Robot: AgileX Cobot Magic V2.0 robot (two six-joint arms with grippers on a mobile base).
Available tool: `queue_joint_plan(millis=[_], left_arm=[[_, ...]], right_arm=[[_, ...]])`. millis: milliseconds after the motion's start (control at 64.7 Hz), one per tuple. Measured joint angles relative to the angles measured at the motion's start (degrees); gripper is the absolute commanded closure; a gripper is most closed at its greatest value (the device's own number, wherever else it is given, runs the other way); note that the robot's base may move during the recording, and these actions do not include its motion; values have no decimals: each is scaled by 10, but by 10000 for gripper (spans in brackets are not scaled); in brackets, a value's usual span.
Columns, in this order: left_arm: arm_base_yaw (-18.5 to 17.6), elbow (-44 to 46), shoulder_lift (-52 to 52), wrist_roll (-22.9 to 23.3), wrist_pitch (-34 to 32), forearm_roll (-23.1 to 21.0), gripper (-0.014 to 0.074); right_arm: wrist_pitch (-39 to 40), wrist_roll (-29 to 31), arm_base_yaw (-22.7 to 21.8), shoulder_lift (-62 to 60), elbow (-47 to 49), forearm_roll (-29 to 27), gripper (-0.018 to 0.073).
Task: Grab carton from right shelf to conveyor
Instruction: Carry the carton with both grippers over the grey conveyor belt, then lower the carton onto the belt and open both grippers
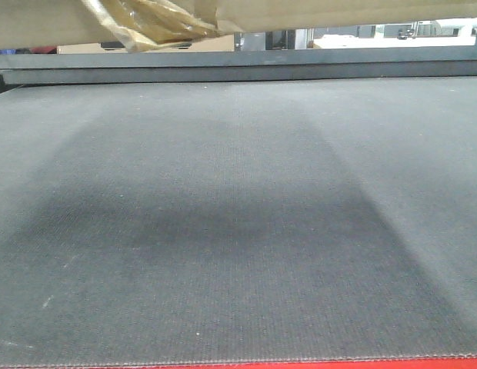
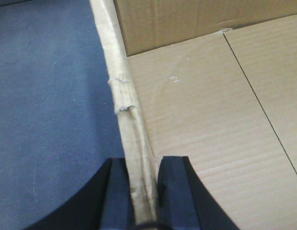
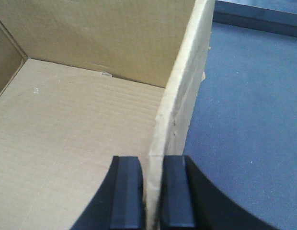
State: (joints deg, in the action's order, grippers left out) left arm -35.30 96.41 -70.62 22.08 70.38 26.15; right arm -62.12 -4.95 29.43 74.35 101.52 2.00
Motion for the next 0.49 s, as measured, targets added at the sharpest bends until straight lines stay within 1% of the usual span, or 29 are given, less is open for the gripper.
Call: queue_joint_plan(millis=[124, 170, 263, 386, 494], left_arm=[[0, 0, 0, 0, -3, 0, 612], [0, 0, 0, 6, -6, 1, 612], [21, 0, -4, 19, -18, -2, 612], [58, -1, -26, 19, -26, -17, 612], [86, -19, -51, 19, -38, -32, 612]], right_arm=[[0, 0, 0, 0, 0, 0, 628], [0, 0, 0, 0, 0, 0, 628], [-5, -3, 0, 6, 0, -1, 628], [-13, -8, 0, 39, 0, -5, 628], [-19, -9, 0, 84, 0, -5, 628]])
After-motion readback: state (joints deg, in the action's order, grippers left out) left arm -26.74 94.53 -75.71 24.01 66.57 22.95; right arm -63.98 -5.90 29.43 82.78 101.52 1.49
